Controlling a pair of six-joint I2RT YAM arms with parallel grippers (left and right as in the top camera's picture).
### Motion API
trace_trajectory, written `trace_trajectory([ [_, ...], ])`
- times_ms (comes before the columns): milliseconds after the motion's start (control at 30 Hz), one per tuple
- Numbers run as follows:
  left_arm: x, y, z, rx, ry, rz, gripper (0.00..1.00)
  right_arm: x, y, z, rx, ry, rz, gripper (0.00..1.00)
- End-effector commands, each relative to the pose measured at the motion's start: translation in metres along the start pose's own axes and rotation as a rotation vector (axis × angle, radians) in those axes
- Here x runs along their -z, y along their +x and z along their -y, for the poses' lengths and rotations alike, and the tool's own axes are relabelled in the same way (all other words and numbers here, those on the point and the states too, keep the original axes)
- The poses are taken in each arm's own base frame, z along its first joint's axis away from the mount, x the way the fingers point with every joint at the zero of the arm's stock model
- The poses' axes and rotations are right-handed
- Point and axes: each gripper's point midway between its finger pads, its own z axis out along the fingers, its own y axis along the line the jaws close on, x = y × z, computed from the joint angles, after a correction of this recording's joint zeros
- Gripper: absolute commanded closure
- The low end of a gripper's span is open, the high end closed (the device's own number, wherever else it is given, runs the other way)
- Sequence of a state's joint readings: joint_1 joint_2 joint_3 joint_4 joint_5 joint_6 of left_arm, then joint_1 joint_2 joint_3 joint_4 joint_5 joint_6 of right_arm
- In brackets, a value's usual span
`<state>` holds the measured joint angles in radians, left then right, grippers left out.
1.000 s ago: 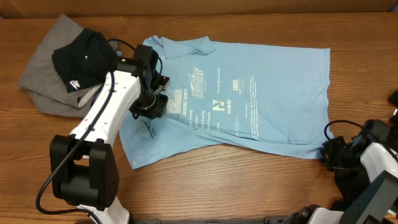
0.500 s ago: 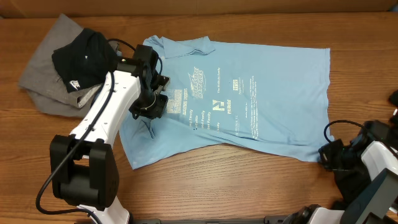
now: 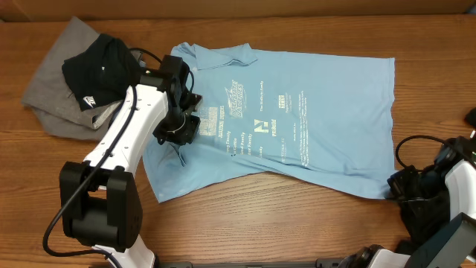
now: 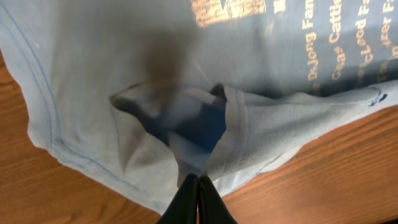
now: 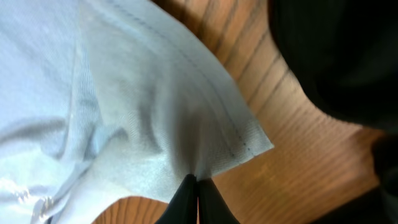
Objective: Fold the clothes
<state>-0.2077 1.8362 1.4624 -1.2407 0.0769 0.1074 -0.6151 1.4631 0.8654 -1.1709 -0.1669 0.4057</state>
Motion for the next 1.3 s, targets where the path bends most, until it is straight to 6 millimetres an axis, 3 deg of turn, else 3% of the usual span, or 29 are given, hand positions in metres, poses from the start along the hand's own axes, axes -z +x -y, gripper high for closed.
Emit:
trace_trajectory([
  [0,0.025,-0.002,-0.001,0.007,-0.016,0.06,0.96,0.027,-0.018,-0.011,0.024,-0.025,0.084,0.96],
  [167,0.048,-0.001,0.001,-0.003,-0.022,0.122,0.96,0.065,-0.04,-0.033,0.049,-0.085,0.178,0.96],
  [400,0.052,-0.009,0.001,-0.011,-0.019,0.167,0.96,0.078,-0.051,-0.069,0.094,-0.259,0.213,0.96],
  [633,0.052,-0.016,0.004,-0.02,-0.019,0.194,0.96,0.078,-0.064,-0.091,0.124,-0.308,0.263,0.96],
  [767,0.053,-0.022,0.006,-0.03,-0.024,0.217,0.96,0.071,-0.07,-0.114,0.152,-0.334,0.279,0.96],
  [967,0.059,-0.039,-0.013,-0.046,-0.136,0.28,0.96,0.062,-0.069,-0.15,0.226,-0.375,0.295,0.96],
  [1267,0.067,-0.056,-0.025,-0.044,-0.205,0.355,0.96,0.065,-0.084,-0.162,0.216,-0.404,0.359,0.96],
])
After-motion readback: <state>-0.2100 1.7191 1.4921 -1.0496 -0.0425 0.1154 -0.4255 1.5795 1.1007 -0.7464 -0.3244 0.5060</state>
